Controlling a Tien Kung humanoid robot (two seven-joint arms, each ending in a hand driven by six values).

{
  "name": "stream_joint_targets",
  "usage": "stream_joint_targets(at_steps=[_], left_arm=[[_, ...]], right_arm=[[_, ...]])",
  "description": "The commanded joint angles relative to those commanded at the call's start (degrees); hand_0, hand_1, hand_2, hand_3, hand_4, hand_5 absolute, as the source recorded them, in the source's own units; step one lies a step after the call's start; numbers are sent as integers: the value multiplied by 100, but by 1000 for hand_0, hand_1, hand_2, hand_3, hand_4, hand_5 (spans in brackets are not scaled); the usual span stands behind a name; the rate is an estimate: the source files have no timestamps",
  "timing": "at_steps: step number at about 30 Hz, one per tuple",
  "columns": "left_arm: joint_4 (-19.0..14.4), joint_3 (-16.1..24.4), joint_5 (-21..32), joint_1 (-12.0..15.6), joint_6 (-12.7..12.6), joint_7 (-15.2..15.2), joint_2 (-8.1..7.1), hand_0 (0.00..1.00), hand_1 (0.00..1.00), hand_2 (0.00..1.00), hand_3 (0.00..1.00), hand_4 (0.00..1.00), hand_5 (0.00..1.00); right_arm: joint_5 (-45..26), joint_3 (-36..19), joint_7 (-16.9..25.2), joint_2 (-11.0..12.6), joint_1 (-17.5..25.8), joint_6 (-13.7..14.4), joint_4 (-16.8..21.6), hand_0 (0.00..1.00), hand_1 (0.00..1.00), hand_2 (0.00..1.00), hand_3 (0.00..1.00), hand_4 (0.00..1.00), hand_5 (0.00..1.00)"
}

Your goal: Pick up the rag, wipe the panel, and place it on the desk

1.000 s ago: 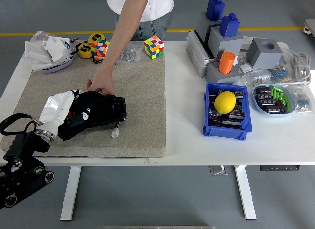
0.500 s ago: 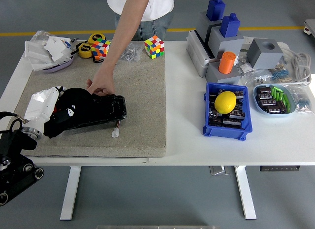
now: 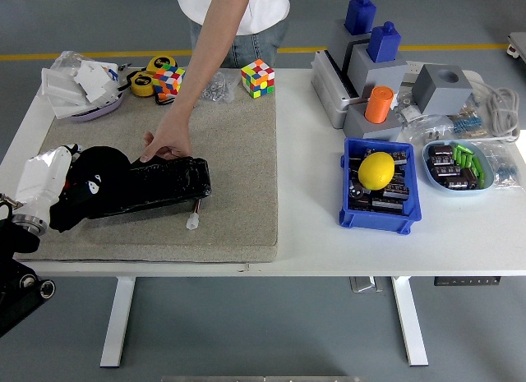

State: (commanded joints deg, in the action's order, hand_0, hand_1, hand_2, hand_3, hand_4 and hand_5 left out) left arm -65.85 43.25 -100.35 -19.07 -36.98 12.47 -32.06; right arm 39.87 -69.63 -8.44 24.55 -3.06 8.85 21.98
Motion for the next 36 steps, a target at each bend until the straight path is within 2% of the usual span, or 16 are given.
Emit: stream_joint_targets(at_steps=[10, 17, 29, 35, 36], left_arm=[[145, 575, -74, 199, 0, -19, -87, 187, 65, 261, 577, 510, 90], [329, 885, -13, 144, 0, -179, -131, 187, 64, 261, 578, 510, 90], [1180, 887, 719, 48, 0, -840, -65, 188, 65, 260, 577, 509, 93], [1369, 838, 1016, 32, 0, -1082, 4, 195, 88, 262, 582, 515, 84], [1384, 829, 1039, 24, 0, -1101, 16, 216, 169, 308, 582, 520, 94]], right_arm=[[10, -37, -1, -25, 4, 20, 1, 749, 634, 688, 588, 953, 571], [4, -42, -8, -51, -2, 26, -6, 748, 634, 689, 589, 953, 571], [19, -32, -13, -89, 28, 39, 8, 749, 635, 688, 588, 953, 571], [36, -30, -7, -100, 17, 55, 31, 749, 635, 688, 588, 953, 571], [38, -27, -9, -98, 19, 54, 31, 748, 635, 689, 588, 953, 571]])
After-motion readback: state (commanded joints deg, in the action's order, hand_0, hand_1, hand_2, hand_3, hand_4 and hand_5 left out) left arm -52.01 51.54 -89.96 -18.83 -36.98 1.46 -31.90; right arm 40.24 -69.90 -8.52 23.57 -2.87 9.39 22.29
